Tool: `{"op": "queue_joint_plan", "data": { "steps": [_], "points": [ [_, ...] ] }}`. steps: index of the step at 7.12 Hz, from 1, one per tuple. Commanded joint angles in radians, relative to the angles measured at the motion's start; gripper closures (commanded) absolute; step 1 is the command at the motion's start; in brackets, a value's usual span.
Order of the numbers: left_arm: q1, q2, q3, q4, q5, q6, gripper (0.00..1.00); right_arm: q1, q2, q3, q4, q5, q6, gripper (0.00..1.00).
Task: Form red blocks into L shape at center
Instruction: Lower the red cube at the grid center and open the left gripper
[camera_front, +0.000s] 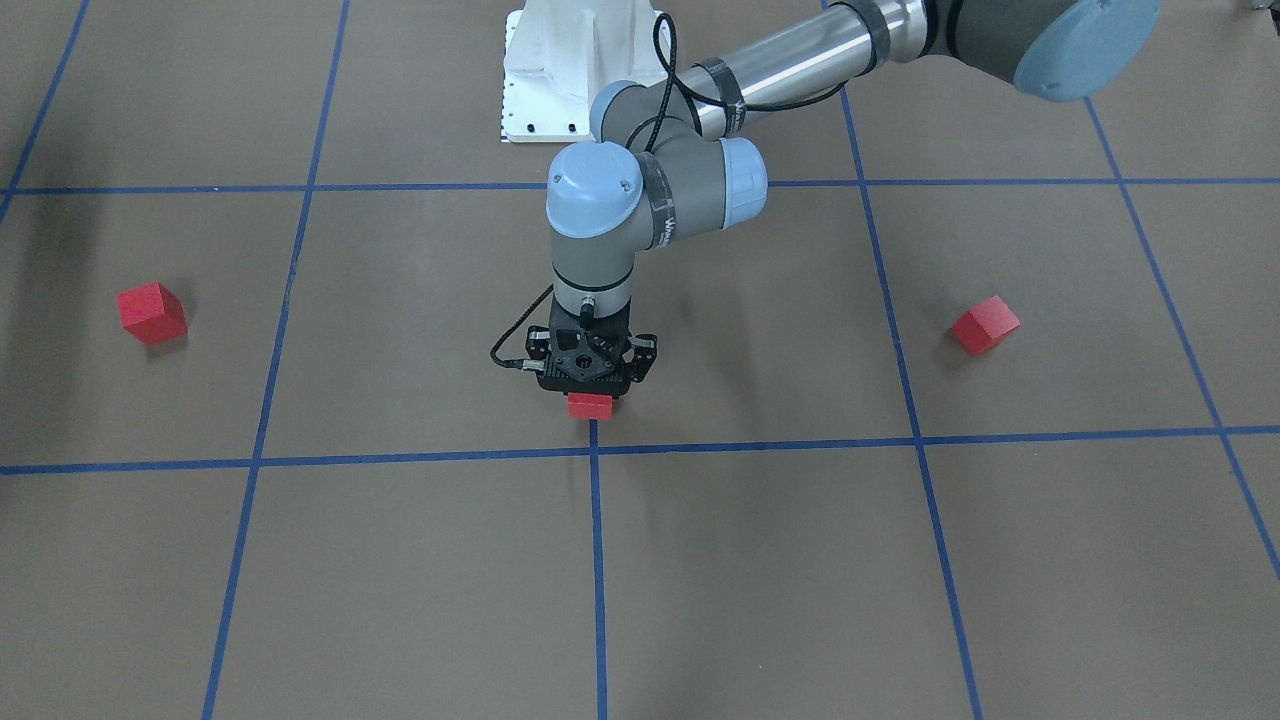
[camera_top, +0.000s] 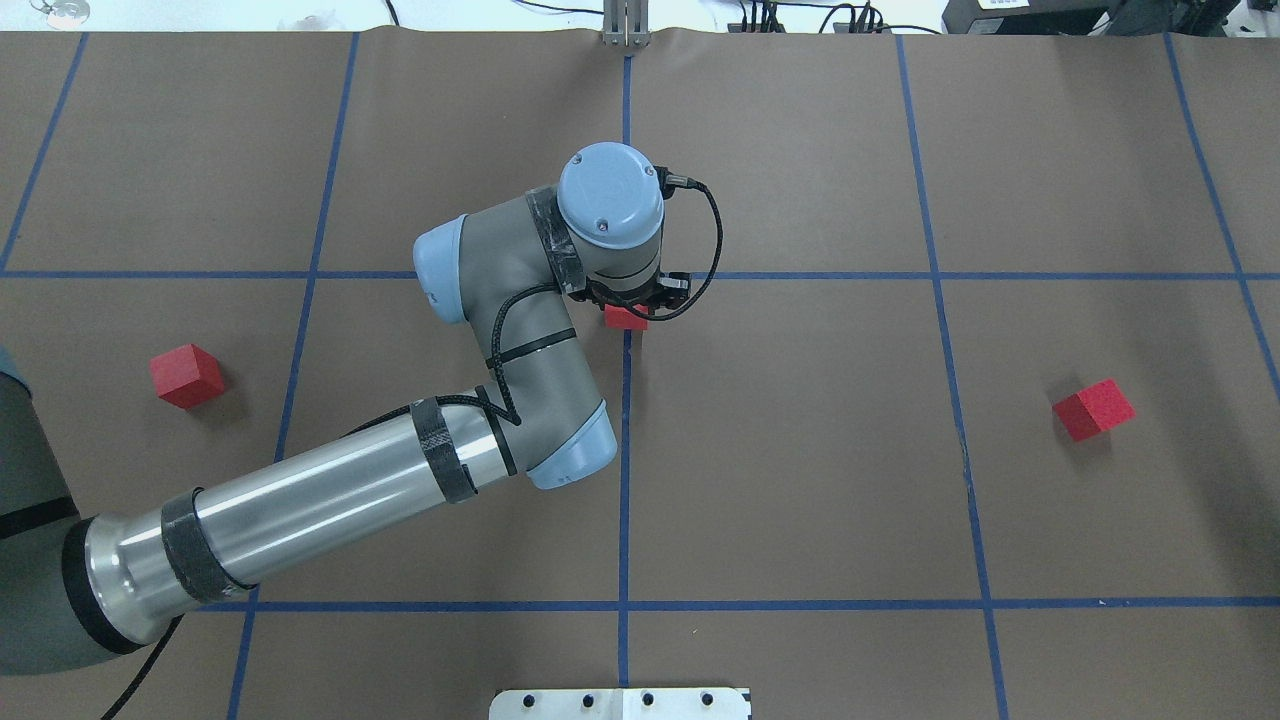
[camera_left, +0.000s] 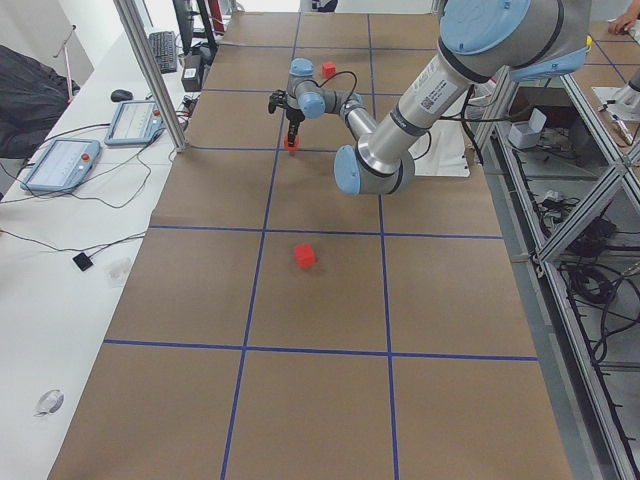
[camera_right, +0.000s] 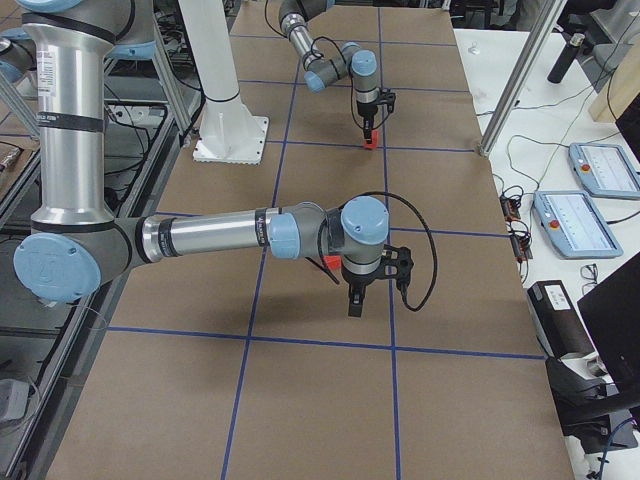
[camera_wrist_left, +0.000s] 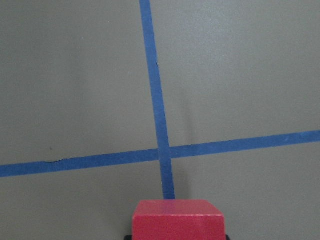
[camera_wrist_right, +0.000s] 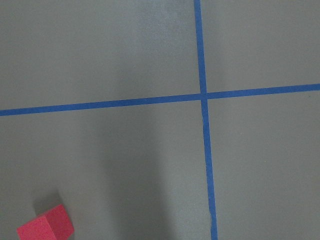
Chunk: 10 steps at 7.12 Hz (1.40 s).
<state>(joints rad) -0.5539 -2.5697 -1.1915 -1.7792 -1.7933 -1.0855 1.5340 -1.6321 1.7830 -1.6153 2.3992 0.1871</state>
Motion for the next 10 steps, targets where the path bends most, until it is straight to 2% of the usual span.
{"op": "queue_joint_plan", "data": {
  "steps": [1, 3, 4, 6, 7, 9, 10],
  "points": [
    [0.002, -0.003, 0.012, 0.000, 0.000, 0.001, 1.00, 0.000, 0.001, -0.001, 0.000, 0.000, 0.000, 0.01],
    [0.005, -0.003, 0.018, 0.000, 0.002, -0.004, 1.00, -0.005, 0.002, -0.002, 0.000, -0.002, 0.000, 0.01],
    [0.005, -0.003, 0.018, 0.000, 0.000, -0.005, 0.88, -0.006, 0.002, -0.002, 0.000, -0.002, 0.000, 0.01],
    [0.003, -0.003, 0.024, -0.002, 0.000, -0.008, 0.15, -0.008, 0.002, -0.002, 0.000, -0.002, 0.005, 0.01],
    [0.003, -0.003, 0.023, -0.002, 0.000, -0.010, 0.00, -0.006, 0.006, -0.001, -0.002, 0.000, 0.006, 0.01],
    [-0.023, -0.012, 0.012, -0.018, -0.003, -0.004, 0.00, -0.012, 0.043, 0.007, -0.002, 0.000, 0.006, 0.01],
    [-0.049, -0.013, -0.022, -0.011, -0.012, -0.004, 0.00, -0.034, 0.107, -0.013, 0.000, -0.006, 0.014, 0.01]
  ]
}}
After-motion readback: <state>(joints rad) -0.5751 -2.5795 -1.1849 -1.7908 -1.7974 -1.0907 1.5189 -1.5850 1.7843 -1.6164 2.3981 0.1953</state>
